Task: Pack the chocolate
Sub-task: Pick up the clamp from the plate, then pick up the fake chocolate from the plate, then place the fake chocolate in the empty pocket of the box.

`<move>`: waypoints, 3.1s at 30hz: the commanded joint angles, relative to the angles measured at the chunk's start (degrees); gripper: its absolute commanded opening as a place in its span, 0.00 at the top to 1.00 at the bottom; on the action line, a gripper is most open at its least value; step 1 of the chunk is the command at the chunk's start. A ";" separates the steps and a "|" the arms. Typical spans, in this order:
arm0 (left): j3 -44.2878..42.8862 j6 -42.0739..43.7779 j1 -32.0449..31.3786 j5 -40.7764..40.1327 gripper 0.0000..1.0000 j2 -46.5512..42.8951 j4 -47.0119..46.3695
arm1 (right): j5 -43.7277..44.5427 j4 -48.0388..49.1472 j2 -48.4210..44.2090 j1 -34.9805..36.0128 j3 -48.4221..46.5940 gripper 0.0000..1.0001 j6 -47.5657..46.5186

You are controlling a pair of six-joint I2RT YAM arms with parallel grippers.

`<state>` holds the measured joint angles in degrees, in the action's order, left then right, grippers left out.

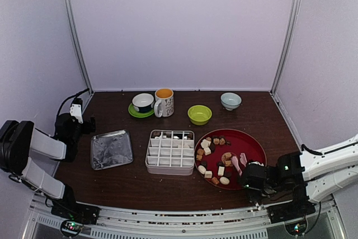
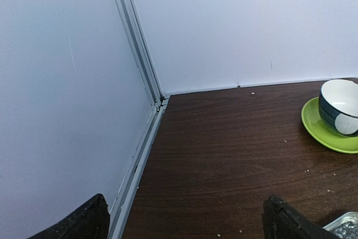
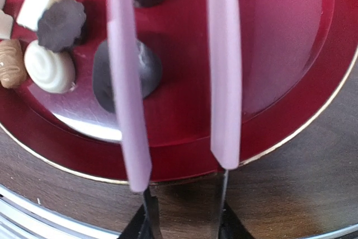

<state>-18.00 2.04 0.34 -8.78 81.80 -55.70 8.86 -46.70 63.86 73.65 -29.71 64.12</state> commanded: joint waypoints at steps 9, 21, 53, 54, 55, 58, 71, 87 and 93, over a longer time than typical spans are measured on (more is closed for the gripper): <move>-0.46 0.58 0.41 0.43 0.02 -0.19 -3.26 | 8.72 -7.85 -3.51 -0.40 -7.58 0.74 -1.45; -0.46 0.59 0.45 0.43 0.02 -0.15 -3.27 | 4.04 -15.27 3.70 -2.11 -19.04 0.69 -6.43; -0.48 0.57 0.45 0.43 0.02 -0.19 -3.32 | 0.47 -12.50 11.53 -9.86 -22.16 0.67 -15.53; -0.46 0.59 0.45 0.45 0.02 -0.15 -3.26 | 0.46 -12.48 11.68 -10.03 -22.25 0.67 -15.78; -0.48 0.59 0.45 0.45 0.02 -0.15 -3.22 | 0.38 -12.43 11.79 -10.29 -22.37 0.67 -15.95; -0.46 0.59 0.38 0.43 0.02 -0.15 -3.27 | 0.20 -12.23 12.31 -10.85 -22.49 0.67 -16.44; -0.48 0.59 0.45 0.43 0.02 -0.15 -3.29 | -0.39 -11.92 14.93 -12.28 -24.30 0.73 -18.80; -0.52 0.59 0.44 0.48 0.02 -0.15 -3.29 | 1.40 -11.49 10.55 -12.13 -29.04 0.79 -21.99; -0.46 0.53 0.45 0.48 0.02 -0.15 -3.27 | -0.48 -4.86 10.18 -10.67 -32.36 0.79 -26.09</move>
<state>-18.00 2.04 0.34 -8.78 81.80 -55.70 7.92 -57.30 75.18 61.89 -59.02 41.56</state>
